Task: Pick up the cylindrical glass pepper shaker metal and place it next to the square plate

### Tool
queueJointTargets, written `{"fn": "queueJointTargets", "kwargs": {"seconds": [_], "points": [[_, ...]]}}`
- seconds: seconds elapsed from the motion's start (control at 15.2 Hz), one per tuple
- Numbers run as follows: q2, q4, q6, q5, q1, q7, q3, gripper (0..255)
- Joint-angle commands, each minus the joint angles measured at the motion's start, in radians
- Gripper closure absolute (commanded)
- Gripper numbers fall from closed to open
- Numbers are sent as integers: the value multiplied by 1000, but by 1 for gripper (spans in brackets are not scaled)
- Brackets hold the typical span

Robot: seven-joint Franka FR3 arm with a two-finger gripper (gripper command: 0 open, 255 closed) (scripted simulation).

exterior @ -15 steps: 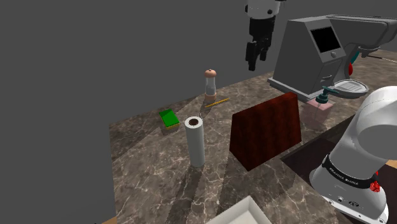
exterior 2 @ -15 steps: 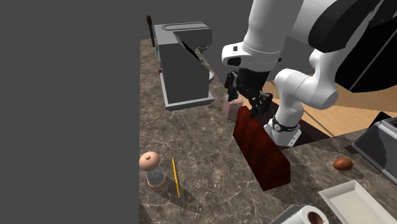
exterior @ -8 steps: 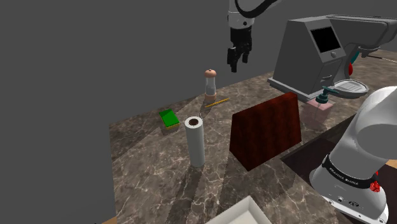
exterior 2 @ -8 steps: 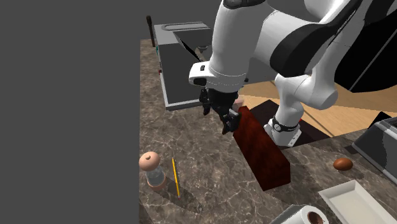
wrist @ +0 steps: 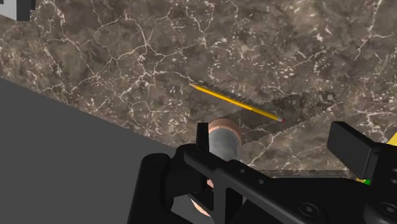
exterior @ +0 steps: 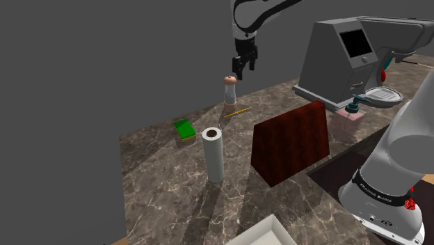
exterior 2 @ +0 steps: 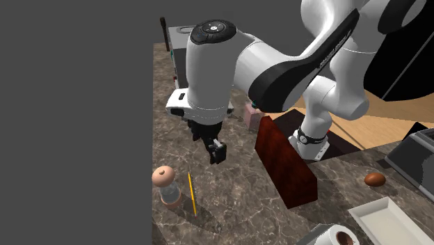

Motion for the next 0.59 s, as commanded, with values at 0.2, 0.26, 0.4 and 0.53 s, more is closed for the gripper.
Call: {"fn": "queueJointTargets", "kwargs": {"seconds": [0.2,0.26,0.4,0.53], "points": [[193,182,26,-16,-10,-3,-11,0],[231,224,26,-18,-11,-3,-13,0],[311,313,22,-22,-14,-6,-16,0],[357,368,17,-23,-16,-8,-18,0]]}}
